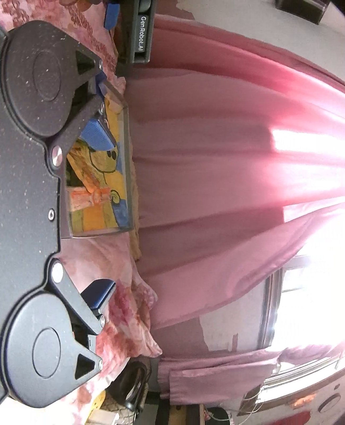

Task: Organize snacks
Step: 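Withdraw both open tools from the tray back over the snack pile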

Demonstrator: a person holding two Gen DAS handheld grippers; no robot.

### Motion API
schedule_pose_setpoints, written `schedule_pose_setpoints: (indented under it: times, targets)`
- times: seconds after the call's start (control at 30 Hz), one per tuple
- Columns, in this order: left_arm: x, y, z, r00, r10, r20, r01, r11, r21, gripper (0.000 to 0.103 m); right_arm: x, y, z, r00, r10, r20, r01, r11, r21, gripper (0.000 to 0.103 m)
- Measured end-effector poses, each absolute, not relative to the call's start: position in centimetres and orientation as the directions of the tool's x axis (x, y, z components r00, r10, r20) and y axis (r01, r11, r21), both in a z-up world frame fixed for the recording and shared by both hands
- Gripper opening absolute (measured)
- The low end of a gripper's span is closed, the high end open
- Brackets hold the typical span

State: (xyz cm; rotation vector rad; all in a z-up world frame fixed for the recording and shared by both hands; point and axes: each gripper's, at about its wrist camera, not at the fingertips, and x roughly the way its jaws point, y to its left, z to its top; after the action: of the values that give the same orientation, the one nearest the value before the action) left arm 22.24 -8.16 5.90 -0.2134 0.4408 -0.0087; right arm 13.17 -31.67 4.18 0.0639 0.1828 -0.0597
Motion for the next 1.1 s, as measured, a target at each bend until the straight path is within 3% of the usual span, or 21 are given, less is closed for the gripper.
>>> schedule_pose_setpoints:
  times: [0.6,0.83,1.1]
  targets:
    - [7.6,-5.2,3.5,0.931,-0.059,-0.361,0.012,0.991,-0.132,0.103,-0.3,-27.9,3.7,0.957,-0.092,-0.274,0.113,0.992,0.061,0.102]
    - [4.2,-5.2,2.5,0.902,-0.053,-0.429,0.026,0.997,-0.07,0.103,-2.8,-27.1,2.4,0.926,-0.077,-0.369,0.121,0.988,0.097,0.102]
    - [2.9,-4.3,1.1,0.876,-0.045,-0.48,0.029,0.999,-0.041,0.103,-3.3,-25.4,1.8,0.902,-0.079,-0.425,0.1,0.995,0.028,0.102]
